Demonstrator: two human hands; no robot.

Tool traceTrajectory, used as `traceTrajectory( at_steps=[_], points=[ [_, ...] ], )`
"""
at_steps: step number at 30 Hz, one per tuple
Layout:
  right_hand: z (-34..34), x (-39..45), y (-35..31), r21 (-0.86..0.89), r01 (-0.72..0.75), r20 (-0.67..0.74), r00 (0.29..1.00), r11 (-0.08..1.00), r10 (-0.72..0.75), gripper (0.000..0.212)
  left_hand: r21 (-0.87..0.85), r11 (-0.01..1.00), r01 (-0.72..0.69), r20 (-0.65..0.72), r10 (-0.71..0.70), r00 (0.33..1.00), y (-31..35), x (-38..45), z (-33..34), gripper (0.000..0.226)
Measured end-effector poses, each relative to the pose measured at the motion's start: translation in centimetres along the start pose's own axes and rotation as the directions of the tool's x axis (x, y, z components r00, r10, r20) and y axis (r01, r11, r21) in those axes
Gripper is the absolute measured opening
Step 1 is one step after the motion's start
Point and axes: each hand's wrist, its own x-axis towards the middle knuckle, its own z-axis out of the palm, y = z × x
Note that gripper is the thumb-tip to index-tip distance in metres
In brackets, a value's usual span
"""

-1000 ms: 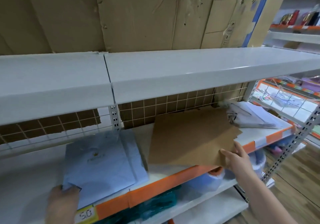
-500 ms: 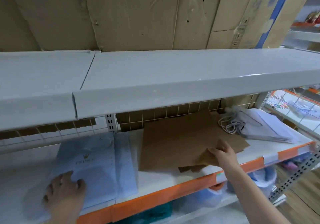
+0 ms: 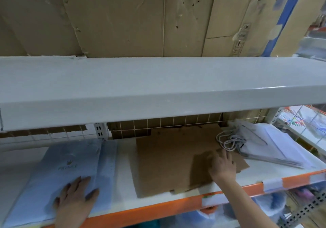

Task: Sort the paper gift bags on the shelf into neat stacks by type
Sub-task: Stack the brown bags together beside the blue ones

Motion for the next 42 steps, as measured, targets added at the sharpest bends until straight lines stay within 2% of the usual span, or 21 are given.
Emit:
traceTrajectory(
  at_steps=[2, 5, 9, 12, 13, 16, 19, 23, 30, 39, 42],
  points=[
    [0.3, 0.4, 0.7, -0.001, 0.082, 0.054, 0.995, 0.997, -0.082, 0.038, -0.012, 1.000, 0.017, 0.049, -0.017, 0.999, 0.2, -0.2, 0.6, 0.074],
    [1.1, 0.5, 1.1, 0.013, 0.135, 0.048, 0.990, 0.991, -0.136, 0.038, 0.025, 0.999, 0.039, 0.067, -0.041, 0.997, 0.7, -0.4, 0.8, 0.071],
    [1.8, 0.3, 1.1, -0.030, 0.156, 0.053, 0.987, 0.987, -0.154, 0.065, -0.009, 0.998, 0.060, 0.095, -0.059, 0.994, 1.4, -0.9, 1.1, 0.062],
    [2.1, -0.2, 0.6, -0.057, 0.139, 0.044, 0.990, 0.989, -0.136, 0.074, 0.024, 0.997, 0.070, -0.008, -0.070, 0.998, 1.3, -0.7, 0.8, 0.057],
    [2.2, -0.3, 0.3, -0.061, 0.130, 0.043, 0.991, 0.990, -0.127, 0.073, 0.031, 0.998, 0.057, 0.017, -0.057, 0.998, 1.1, -0.8, 0.7, 0.056],
    [2.3, -0.8, -0.5, -0.052, 0.113, 0.066, 0.992, 0.992, -0.109, 0.065, 0.049, 0.999, 0.018, -0.053, -0.016, 0.998, 0.8, -1.2, 0.4, 0.050],
    [2.3, -1.0, -1.3, -0.002, 0.137, 0.078, 0.988, 0.991, -0.136, 0.050, 0.027, 0.999, 0.037, -0.016, -0.037, 0.999, 1.3, -1.4, -0.3, 0.045],
    [1.7, -1.3, -3.2, 0.093, 0.211, 0.061, 0.974, 0.973, -0.217, 0.042, -0.004, 1.000, 0.005, 0.040, -0.005, 0.999, 1.3, -1.0, -1.7, 0.048],
    [1.7, -4.9, -9.2, 0.269, 0.381, 0.032, 0.915, 0.885, -0.403, 0.032, 0.076, 0.996, -0.048, -0.065, 0.053, 0.996, -0.7, -1.6, -5.2, 0.051],
    [2.8, -12.8, -18.8, 0.305, 0.489, 0.012, 0.856, 0.817, -0.517, 0.044, 0.063, 0.995, -0.073, -0.185, 0.083, 0.979, -9.1, -2.6, -12.6, 0.048],
    [3.7, -16.3, -22.5, 0.345, 0.514, -0.012, 0.839, 0.785, -0.544, 0.042, 0.093, 0.992, -0.081, -0.194, 0.098, 0.976, -13.1, -3.5, -15.1, 0.058]
  ],
)
